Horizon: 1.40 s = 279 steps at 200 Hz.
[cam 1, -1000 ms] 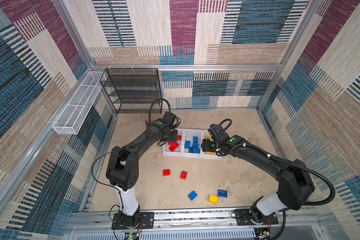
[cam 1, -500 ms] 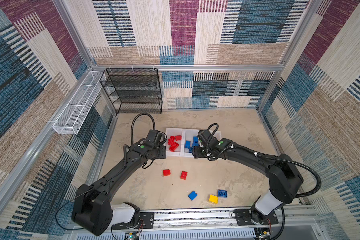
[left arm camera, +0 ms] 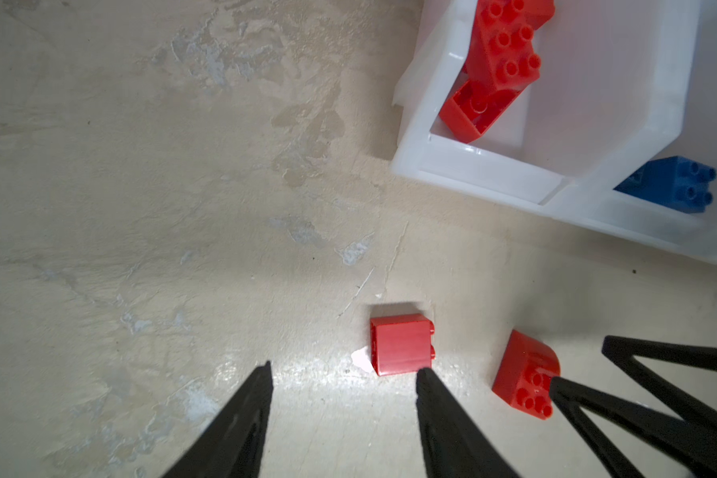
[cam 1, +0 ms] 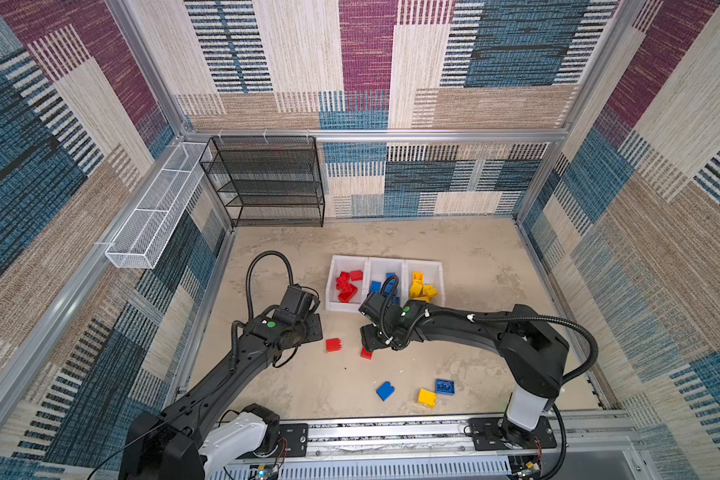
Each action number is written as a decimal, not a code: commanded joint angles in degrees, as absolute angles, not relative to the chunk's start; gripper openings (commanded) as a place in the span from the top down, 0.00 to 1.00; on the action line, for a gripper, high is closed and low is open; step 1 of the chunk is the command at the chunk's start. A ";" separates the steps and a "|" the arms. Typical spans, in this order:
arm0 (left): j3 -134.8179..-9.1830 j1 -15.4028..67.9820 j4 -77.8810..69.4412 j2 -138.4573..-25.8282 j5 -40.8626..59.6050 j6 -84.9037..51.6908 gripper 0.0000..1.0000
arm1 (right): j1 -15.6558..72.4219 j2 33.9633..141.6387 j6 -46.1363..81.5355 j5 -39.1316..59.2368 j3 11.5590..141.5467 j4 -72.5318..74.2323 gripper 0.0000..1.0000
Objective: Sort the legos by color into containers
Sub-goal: 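Grasp a curved red brick with the right gripper while the left returns to the pile, then carry the curved red brick into the red compartment and open the right gripper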
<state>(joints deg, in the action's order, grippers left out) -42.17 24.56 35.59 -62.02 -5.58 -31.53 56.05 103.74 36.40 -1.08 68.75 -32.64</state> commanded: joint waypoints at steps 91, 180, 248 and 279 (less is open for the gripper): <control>-37.59 24.54 34.44 -57.53 -3.33 -35.13 0.41 | 57.98 108.00 39.51 -3.69 70.40 -36.56 0.36; -37.09 24.60 34.55 -57.22 -3.05 -35.63 0.41 | 58.01 106.61 39.29 -2.37 68.64 -33.76 0.68; -37.00 24.61 36.02 -55.94 -2.59 -35.86 0.41 | 54.15 107.91 29.06 -4.36 84.10 -35.16 0.71; -36.65 24.65 36.59 -54.59 -2.02 -36.30 0.41 | 49.67 113.86 24.00 -3.29 95.42 -35.24 0.71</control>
<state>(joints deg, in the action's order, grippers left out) -36.97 24.56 35.44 -55.48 -2.63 -34.96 51.72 110.83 29.52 -3.16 89.32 -35.44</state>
